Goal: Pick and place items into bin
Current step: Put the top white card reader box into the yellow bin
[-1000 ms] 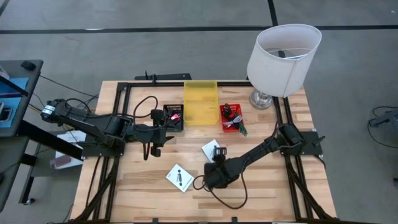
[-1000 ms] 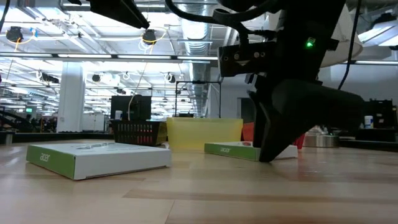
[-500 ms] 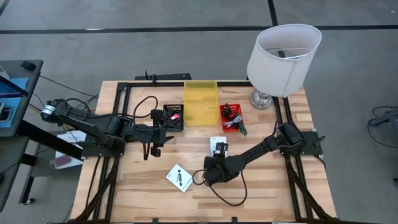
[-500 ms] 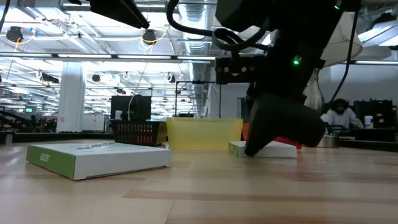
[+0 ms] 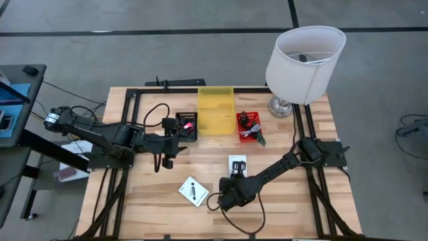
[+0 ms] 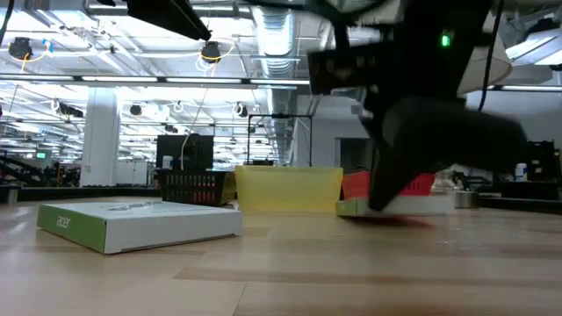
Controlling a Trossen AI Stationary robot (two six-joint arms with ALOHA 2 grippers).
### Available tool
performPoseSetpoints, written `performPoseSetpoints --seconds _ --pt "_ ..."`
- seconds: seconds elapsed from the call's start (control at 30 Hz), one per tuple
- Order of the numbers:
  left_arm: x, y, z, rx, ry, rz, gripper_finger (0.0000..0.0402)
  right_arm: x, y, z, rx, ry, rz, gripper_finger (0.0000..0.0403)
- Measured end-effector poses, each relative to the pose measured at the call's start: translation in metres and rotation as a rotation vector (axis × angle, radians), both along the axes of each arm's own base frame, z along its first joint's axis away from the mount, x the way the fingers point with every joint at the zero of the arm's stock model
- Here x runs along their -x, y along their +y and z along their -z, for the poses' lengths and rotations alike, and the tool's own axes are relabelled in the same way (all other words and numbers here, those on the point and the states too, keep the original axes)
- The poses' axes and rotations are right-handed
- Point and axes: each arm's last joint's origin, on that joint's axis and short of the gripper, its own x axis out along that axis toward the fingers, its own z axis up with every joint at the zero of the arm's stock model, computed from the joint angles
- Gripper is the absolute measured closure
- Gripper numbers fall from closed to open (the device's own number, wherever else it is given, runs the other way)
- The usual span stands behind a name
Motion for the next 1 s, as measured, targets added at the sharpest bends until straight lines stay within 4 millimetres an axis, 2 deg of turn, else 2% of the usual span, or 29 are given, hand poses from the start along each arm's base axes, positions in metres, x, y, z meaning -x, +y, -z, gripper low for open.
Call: performPoseSetpoints --seconds 0.3,0.6,0.8,1.0 --pt "0.0 0.0 0.0 0.021 -0.007 -0.014 0.0223 -0.003 0.01 -0.028 0.064 -0.027 -0.027 0.0402" --pt "0.0 0.0 0.0 0.022 -0.007 -0.014 0.0223 -0.006 0.008 -0.064 0.209 -0.033 -0.066 0.0402" --pt "0.0 0.0 0.0 0.021 -0.007 -0.014 0.0223 -0.021 -0.009 -0.091 0.328 -0.042 -0.145 0.0402" --pt "0.0 0.0 0.0 0.018 -0.005 -0.013 0.0223 -0.041 -0.047 -0.105 0.393 0.021 -0.203 0.0402"
